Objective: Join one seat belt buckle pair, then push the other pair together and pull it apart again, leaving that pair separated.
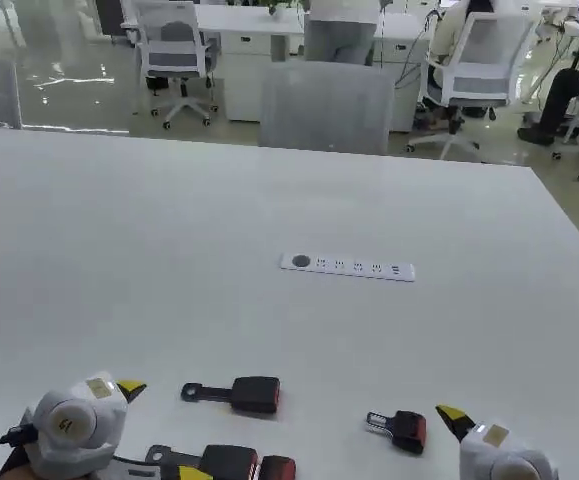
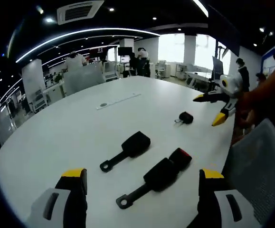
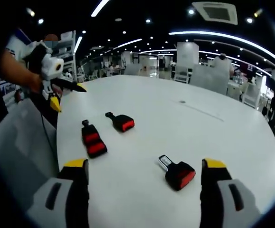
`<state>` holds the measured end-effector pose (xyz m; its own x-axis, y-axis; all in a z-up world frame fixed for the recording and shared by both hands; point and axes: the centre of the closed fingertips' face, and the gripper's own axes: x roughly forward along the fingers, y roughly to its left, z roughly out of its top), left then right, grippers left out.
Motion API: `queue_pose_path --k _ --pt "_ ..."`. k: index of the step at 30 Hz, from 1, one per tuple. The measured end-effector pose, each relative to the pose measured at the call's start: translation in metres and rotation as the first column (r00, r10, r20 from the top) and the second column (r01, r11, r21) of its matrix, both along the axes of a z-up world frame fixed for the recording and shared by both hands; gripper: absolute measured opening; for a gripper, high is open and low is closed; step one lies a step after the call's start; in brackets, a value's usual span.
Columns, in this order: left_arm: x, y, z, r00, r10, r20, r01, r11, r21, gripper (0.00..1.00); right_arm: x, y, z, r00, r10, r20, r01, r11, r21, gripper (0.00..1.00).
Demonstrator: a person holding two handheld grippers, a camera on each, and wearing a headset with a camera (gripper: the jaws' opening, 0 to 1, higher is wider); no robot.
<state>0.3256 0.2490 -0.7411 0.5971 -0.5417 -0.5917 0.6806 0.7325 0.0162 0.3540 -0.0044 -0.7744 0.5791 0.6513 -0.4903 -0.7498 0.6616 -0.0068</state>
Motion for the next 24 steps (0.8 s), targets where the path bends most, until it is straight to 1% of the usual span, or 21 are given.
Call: queue_pose_path --k 1,2,3,4,5,6,8,9,11,12,13,14,15,17,20,22,24 --pt "-0.001 0.001 0.002 1.0 -0.011 0.002 0.011 1.0 -0.006 1.0 -0.004 0.003 0.002 1.0 0.009 0.007 -0.009 1.0 -0.004 1.0" --pt "-0.001 0.002 0.005 1.0 -0.026 0.018 0.026 1.0 -0.017 1.0 -0.009 0.006 0.004 1.0 0.006 0.014 -0.006 1.0 -0.012 1.0" --pt "0.0 0.005 0.007 0.999 -0.024 0.021 0.025 0.999 -0.021 1.0 -0.011 0.007 0.005 1.0 -0.001 0.012 0.001 1.0 -0.012 1.0" --pt "-0.001 0.006 0.01 0.999 -0.023 0.027 0.024 0.999 -0.026 1.0 -0.014 0.008 0.005 1.0 -0.016 0.003 0.016 1.0 -0.005 1.0" --pt "-0.002 0.007 0.015 0.999 -0.026 0.038 0.028 0.998 -0.05 1.0 -0.019 0.01 0.007 0.999 -0.037 -0.012 0.037 0.999 0.014 1.0" --pt "-0.003 0.009 0.017 0.999 -0.032 0.043 0.035 0.997 -0.062 1.0 -0.022 0.012 0.009 0.999 -0.044 -0.015 0.044 0.999 0.019 1.0" --pt "-0.005 0.013 0.019 0.997 -0.051 0.055 0.054 0.997 -0.055 1.0 -0.03 0.015 0.009 0.999 -0.048 -0.001 0.048 0.999 -0.007 1.0" --pt "-0.006 0.015 0.021 0.997 -0.058 0.06 0.061 0.997 -0.055 1.0 -0.034 0.017 0.008 0.999 -0.053 -0.005 0.053 0.999 -0.008 1.0" --pt "-0.009 0.016 0.025 0.996 -0.061 0.059 0.068 0.991 -0.113 1.0 -0.039 0.018 0.007 0.998 -0.065 -0.012 0.065 0.998 -0.013 1.0" --pt "-0.012 0.017 0.028 0.996 -0.069 0.063 0.076 0.99 -0.115 1.0 -0.041 0.018 0.007 0.997 -0.075 -0.009 0.075 0.997 -0.022 1.0" --pt "-0.014 0.018 0.028 0.995 -0.08 0.066 0.087 0.991 -0.104 1.0 -0.043 0.018 0.009 0.996 -0.088 -0.006 0.088 0.996 -0.022 1.0" --pt "-0.016 0.019 0.027 0.992 -0.1 0.071 0.106 0.991 -0.08 1.0 -0.045 0.018 0.01 0.995 -0.095 -0.003 0.095 0.995 -0.016 1.0" --pt "-0.018 0.02 0.027 0.991 -0.117 0.071 0.122 0.99 -0.069 1.0 -0.047 0.019 0.013 0.995 -0.101 0.001 0.101 0.995 -0.012 1.0" --pt "-0.021 0.019 0.029 0.989 -0.132 0.067 0.137 0.987 -0.083 1.0 -0.051 0.018 0.018 0.994 -0.113 0.012 0.113 0.993 -0.019 1.0" --pt "-0.021 0.018 0.031 0.986 -0.144 0.08 0.15 0.986 -0.077 1.0 -0.054 0.014 0.023 0.991 -0.132 0.03 0.133 0.991 -0.013 1.0" --pt "-0.022 0.018 0.03 0.986 -0.15 0.077 0.156 0.985 -0.069 1.0 -0.056 0.011 0.024 0.989 -0.147 0.029 0.147 0.989 -0.013 1.0" --pt "-0.023 0.018 0.03 0.986 -0.148 0.075 0.154 0.985 -0.072 1.0 -0.057 0.008 0.026 0.988 -0.152 0.035 0.153 0.988 -0.017 1.0"
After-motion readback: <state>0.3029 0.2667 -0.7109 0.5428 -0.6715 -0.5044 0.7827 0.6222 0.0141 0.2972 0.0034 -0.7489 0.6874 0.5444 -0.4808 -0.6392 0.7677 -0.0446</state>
